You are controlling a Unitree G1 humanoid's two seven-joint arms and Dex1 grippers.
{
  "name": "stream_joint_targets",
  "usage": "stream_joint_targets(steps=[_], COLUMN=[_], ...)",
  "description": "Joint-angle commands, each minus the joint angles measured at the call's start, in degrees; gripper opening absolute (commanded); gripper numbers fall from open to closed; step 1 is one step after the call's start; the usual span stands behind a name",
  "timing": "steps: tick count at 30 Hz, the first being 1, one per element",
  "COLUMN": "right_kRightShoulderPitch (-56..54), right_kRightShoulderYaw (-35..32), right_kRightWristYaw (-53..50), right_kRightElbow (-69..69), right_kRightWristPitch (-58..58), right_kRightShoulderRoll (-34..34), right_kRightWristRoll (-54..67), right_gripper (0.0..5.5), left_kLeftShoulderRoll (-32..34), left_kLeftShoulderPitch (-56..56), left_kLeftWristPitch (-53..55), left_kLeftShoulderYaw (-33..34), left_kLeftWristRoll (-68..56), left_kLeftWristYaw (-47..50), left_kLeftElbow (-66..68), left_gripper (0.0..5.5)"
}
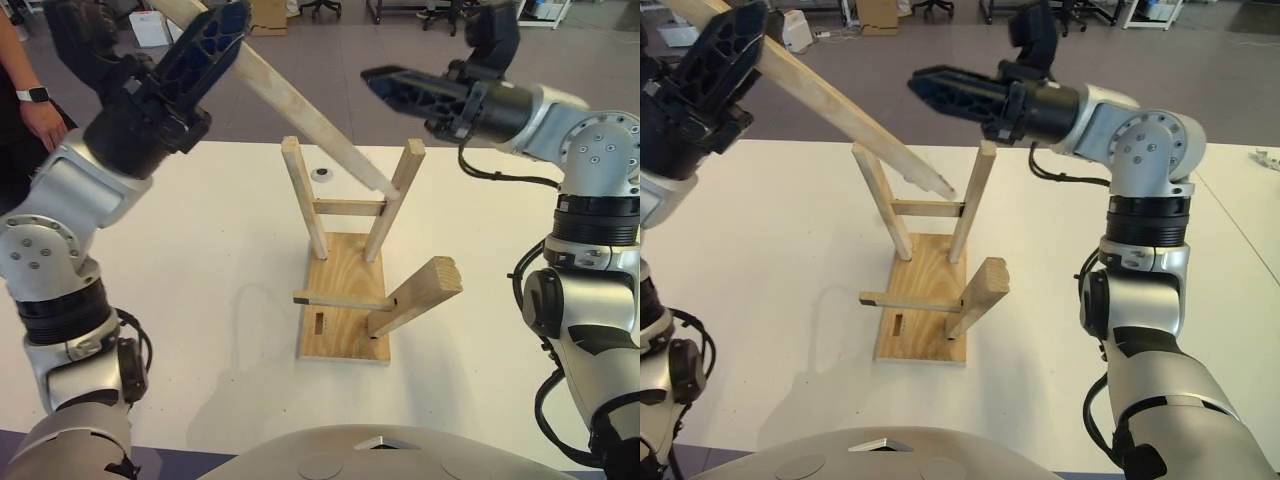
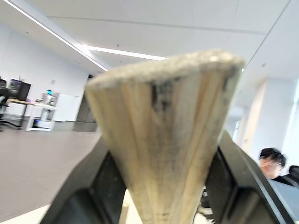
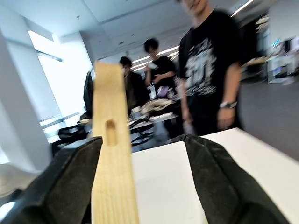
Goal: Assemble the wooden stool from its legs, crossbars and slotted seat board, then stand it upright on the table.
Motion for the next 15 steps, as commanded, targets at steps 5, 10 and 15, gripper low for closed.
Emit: stream_joint_targets(steps=[5,10,15], right_kRightShoulderPitch=[30.4,51.2,59.6], right_kRightShoulderYaw=[-22.9,-12.3,-5.8], right_kRightWristYaw=[-9.2,-8.4,-8.5], right_kRightElbow=[1.3,-1.8,-7.3], right_kRightWristPitch=[-12.7,-18.8,-19.5], right_kRightShoulderRoll=[-10.5,-4.8,0.1], right_kRightWristRoll=[-7.2,-16.1,-16.9], right_gripper=[3.23,3.23,3.23], left_kLeftShoulderRoll=[16.1,12.4,6.1], left_kLeftShoulderPitch=[15.1,35.6,38.3], left_kLeftWristPitch=[5.2,-10.5,-22.0], left_kLeftShoulderYaw=[15.3,9.3,6.7], left_kLeftWristRoll=[10.5,34.1,39.2], left_kLeftWristYaw=[-10.3,-38.8,-53.2], left_kLeftElbow=[-2.7,-2.7,0.7], left_gripper=[2.03,2.03,2.03])
